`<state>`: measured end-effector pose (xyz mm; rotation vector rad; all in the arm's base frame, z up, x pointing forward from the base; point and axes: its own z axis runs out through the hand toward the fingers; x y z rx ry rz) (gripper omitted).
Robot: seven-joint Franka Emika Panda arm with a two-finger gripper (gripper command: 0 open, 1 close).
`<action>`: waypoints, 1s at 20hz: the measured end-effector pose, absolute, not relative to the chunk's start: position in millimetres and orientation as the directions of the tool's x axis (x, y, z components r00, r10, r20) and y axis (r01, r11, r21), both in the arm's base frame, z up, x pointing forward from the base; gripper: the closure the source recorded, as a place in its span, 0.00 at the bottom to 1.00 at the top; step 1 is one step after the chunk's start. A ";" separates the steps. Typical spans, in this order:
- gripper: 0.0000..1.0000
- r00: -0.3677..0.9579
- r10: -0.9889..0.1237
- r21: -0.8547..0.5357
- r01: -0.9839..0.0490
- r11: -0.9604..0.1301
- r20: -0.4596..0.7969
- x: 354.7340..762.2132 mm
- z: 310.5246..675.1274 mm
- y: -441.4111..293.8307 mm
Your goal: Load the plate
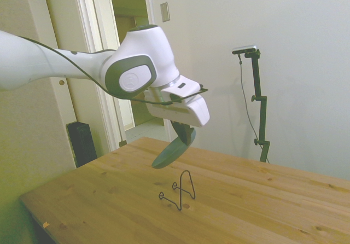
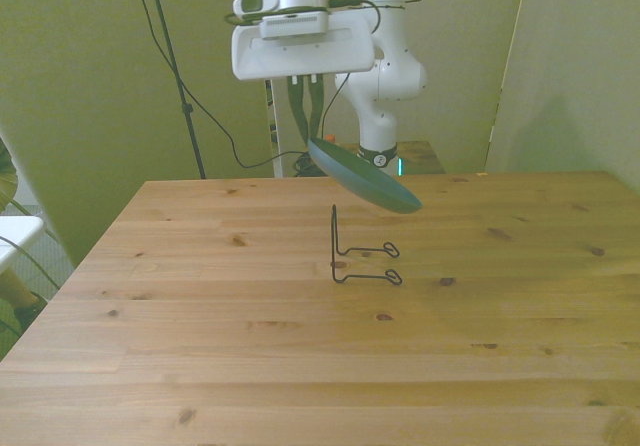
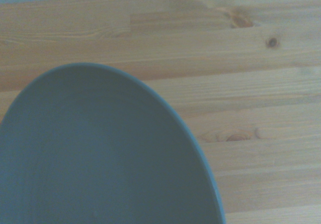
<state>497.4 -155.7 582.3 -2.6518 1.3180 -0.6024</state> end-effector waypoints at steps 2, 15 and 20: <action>1.00 0.517 -0.785 -0.270 -0.746 -0.609 0.341 488.2 584.3 -133.6; 1.00 0.382 -0.811 -0.232 -0.825 -0.516 0.444 465.6 560.3 -115.5; 1.00 0.331 -0.792 -0.200 -0.851 -0.486 0.513 457.6 562.7 -103.6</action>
